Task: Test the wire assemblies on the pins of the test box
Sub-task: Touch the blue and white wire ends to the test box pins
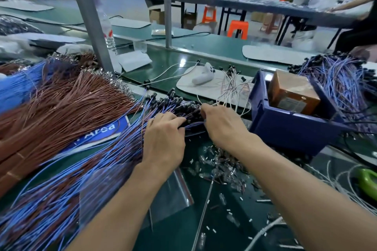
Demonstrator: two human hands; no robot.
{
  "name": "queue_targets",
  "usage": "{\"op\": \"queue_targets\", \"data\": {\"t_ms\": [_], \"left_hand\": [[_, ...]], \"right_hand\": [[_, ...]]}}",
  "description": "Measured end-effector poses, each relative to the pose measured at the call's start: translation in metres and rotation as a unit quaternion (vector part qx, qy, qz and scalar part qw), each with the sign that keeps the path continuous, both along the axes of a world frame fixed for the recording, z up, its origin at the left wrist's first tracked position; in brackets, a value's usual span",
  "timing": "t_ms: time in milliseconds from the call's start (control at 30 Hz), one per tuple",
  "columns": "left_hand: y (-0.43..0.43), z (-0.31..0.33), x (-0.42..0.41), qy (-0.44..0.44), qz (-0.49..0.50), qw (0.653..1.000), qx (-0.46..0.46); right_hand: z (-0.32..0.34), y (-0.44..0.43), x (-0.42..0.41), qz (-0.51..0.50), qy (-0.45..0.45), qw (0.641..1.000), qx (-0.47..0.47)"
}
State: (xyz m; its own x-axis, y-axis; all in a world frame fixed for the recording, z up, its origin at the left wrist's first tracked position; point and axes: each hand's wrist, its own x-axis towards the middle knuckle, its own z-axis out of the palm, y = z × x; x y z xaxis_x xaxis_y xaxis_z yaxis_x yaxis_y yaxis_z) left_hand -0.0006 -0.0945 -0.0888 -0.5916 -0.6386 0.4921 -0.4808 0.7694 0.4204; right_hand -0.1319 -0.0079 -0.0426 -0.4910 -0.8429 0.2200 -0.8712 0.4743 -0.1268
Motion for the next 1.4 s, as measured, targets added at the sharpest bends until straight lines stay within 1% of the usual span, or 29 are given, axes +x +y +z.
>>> {"op": "queue_targets", "data": {"t_ms": [100, 200, 267, 333, 400, 533, 567, 667, 733, 800, 867, 933, 967, 1000, 1067, 1100, 1167, 1200, 1300, 1367, 1400], "left_hand": [[-0.005, 0.003, 0.001, 0.050, 0.002, 0.998, 0.035], [-0.007, 0.006, 0.003, 0.090, -0.015, 0.995, 0.033], [-0.001, 0.009, 0.004, 0.118, -0.059, 0.991, -0.004], [0.006, 0.012, 0.005, 0.138, -0.126, 0.982, -0.020], [0.011, 0.015, 0.007, 0.144, -0.174, 0.974, 0.016], [0.021, 0.020, 0.008, 0.139, -0.219, 0.951, 0.170], [0.023, 0.022, 0.007, 0.132, -0.228, 0.946, 0.190], [0.018, 0.026, 0.005, 0.114, -0.227, 0.945, 0.204], [0.020, 0.025, 0.005, 0.121, -0.216, 0.945, 0.214], [0.031, 0.026, 0.008, 0.125, -0.215, 0.952, 0.176], [0.043, 0.030, 0.010, 0.125, -0.225, 0.963, 0.077], [0.051, 0.037, 0.011, 0.131, -0.249, 0.959, -0.008], [0.053, 0.043, 0.010, 0.133, -0.261, 0.956, -0.024], [0.056, 0.051, 0.009, 0.133, -0.272, 0.953, -0.027], [0.064, 0.069, 0.001, 0.124, -0.303, 0.944, -0.040], [0.071, 0.077, -0.005, 0.104, -0.318, 0.940, -0.058], [0.084, 0.089, -0.015, 0.027, -0.338, 0.935, -0.102], [0.089, 0.093, -0.020, -0.011, -0.341, 0.934, -0.108], [0.094, 0.098, -0.034, -0.068, -0.350, 0.932, -0.064], [0.093, 0.102, -0.042, -0.095, -0.363, 0.927, -0.012], [0.091, 0.105, -0.047, -0.106, -0.377, 0.920, 0.029]], "right_hand": [[0.006, 0.009, 0.015, 0.003, 0.008, 1.000, 0.013], [0.015, 0.023, 0.027, 0.008, -0.026, 0.999, -0.040], [0.024, 0.034, 0.037, -0.005, -0.047, 0.996, -0.069], [0.033, 0.048, 0.046, -0.027, -0.025, 0.995, -0.091], [0.040, 0.065, 0.053, -0.053, 0.003, 0.991, -0.124], [0.048, 0.106, 0.045, -0.140, 0.015, 0.974, -0.176], [0.050, 0.117, 0.042, -0.164, 0.019, 0.969, -0.185], [0.059, 0.149, 0.031, -0.227, 0.011, 0.954, -0.197], [0.063, 0.167, 0.026, -0.251, 0.002, 0.956, -0.152], [0.064, 0.176, 0.028, -0.280, 0.025, 0.956, -0.089], [0.068, 0.179, 0.034, -0.290, 0.066, 0.952, -0.073], [0.074, 0.181, 0.036, -0.287, 0.091, 0.952, -0.055], [0.077, 0.181, 0.034, -0.285, 0.091, 0.954, -0.036], [0.078, 0.182, 0.032, -0.278, 0.081, 0.957, -0.020], [0.082, 0.183, 0.027, -0.254, 0.067, 0.965, -0.018], [0.084, 0.182, 0.025, -0.244, 0.063, 0.968, -0.020], [0.088, 0.183, 0.020, -0.231, 0.048, 0.972, -0.024], [0.089, 0.184, 0.017, -0.228, 0.031, 0.973, -0.025], [0.094, 0.195, 0.005, -0.209, -0.056, 0.976, -0.006], [0.097, 0.206, -0.005, -0.169, -0.143, 0.975, 0.025], [0.097, 0.211, -0.011, -0.144, -0.195, 0.970, 0.036]]}}
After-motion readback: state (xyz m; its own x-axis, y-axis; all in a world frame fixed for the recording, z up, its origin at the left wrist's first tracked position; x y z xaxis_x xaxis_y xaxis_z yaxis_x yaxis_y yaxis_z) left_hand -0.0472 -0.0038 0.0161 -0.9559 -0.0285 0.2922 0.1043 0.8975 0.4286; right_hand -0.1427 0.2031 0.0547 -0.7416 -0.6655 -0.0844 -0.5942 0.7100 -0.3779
